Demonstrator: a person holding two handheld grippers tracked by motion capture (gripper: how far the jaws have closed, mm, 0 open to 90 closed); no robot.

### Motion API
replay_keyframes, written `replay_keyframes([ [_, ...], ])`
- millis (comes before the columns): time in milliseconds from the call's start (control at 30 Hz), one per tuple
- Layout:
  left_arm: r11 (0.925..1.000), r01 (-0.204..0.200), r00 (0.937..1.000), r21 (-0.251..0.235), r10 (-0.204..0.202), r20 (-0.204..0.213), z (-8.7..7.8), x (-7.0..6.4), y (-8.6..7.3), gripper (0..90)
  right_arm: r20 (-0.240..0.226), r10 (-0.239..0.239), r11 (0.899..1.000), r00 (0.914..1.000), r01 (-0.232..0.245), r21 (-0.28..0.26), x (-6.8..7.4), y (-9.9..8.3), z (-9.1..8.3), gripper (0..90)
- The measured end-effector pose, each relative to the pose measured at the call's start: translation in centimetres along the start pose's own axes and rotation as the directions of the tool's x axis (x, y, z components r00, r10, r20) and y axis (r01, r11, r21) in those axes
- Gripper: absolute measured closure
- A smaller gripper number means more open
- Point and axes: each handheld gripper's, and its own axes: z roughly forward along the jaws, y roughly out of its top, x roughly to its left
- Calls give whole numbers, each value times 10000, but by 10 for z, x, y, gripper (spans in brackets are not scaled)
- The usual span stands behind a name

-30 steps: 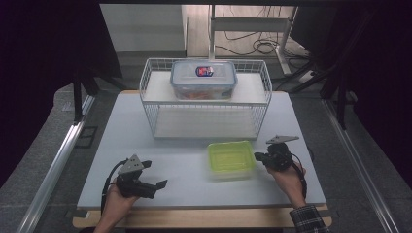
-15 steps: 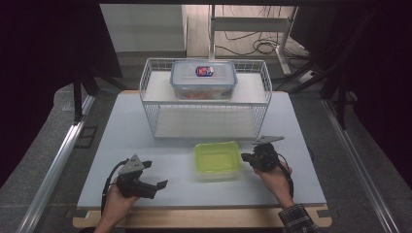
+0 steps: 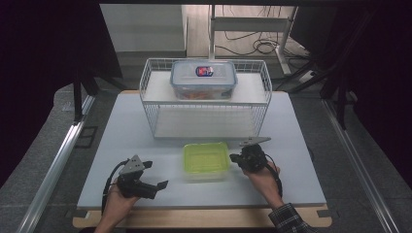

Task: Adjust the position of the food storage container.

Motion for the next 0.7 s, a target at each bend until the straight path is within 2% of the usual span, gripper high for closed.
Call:
replay_keyframes([
  [67,10000,3,10000,-4,-3,-13,0,0,0,46,77,-139,9999,9999,139,-17,1,0,-1,890],
  [267,9999,-48,10000,122,49,-30,1,0,-1,46,25,151,9994,9999,-150,-321,-5,-2,-15,796],
  [500,9999,-21,10000,141,21,-51,1,0,-1,46,145,330,9973,9994,-320,-662,-9,-9,-29,498],
  [600,10000,24,10000,90,-23,-85,0,0,-1,46,-214,539,9953,9983,-555,-789,-10,-14,-34,395],
  [700,9999,59,9999,105,-58,-91,0,0,-1,46,-254,508,9944,9984,-529,-913,-11,-16,-36,324],
])
